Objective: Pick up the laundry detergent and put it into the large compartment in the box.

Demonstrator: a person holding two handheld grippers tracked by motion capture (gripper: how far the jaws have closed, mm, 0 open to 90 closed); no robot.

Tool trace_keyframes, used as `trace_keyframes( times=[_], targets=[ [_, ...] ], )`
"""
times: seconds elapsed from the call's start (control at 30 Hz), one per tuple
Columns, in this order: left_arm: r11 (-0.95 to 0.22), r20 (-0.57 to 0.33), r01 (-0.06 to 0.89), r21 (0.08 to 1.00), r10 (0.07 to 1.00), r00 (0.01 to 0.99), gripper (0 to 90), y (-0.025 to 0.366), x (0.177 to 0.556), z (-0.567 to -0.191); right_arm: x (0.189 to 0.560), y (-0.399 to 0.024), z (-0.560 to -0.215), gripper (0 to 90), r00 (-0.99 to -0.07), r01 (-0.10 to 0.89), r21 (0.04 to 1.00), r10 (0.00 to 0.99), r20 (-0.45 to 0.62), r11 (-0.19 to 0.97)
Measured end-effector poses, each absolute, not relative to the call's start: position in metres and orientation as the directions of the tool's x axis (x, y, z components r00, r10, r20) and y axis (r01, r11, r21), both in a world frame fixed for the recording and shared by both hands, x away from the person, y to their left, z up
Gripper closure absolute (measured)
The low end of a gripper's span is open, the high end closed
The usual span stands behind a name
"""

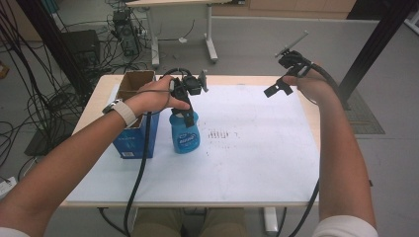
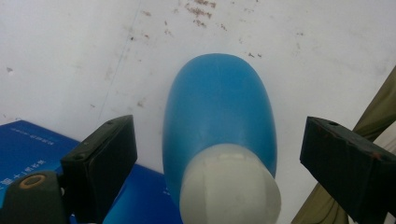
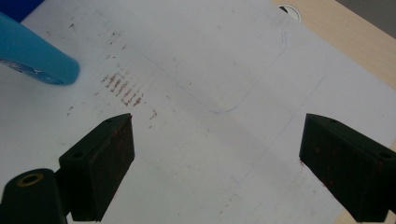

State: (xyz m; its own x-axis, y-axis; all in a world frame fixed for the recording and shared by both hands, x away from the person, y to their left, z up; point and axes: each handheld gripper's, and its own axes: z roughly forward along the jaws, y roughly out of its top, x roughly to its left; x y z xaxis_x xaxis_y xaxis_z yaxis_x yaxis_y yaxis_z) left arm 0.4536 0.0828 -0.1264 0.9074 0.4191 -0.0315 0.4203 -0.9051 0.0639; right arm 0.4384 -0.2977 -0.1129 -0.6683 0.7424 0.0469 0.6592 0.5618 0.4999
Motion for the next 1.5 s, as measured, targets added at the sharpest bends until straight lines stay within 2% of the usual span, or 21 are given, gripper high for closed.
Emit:
trace_keyframes(
  times=[0.67,1.17,1.5],
  targets=[
    [-0.911,-0.014,0.411,0.039,0.411,0.911,13.9,0.075,0.451,-0.149,0.44,-0.297,-0.117,10.1,-0.671,0.659,0.498,0.74,0.052,0.563],
    [-0.911,0.006,0.411,0.037,0.411,0.912,16.3,0.073,0.448,-0.153,0.439,-0.299,-0.118,10.1,-0.668,0.661,0.5,0.742,0.054,0.559],
    [-0.908,0.012,0.416,0.048,0.417,0.909,22.8,0.074,0.446,-0.155,0.439,-0.299,-0.119,10.1,-0.67,0.659,0.501,0.74,0.053,0.561]
  ],
)
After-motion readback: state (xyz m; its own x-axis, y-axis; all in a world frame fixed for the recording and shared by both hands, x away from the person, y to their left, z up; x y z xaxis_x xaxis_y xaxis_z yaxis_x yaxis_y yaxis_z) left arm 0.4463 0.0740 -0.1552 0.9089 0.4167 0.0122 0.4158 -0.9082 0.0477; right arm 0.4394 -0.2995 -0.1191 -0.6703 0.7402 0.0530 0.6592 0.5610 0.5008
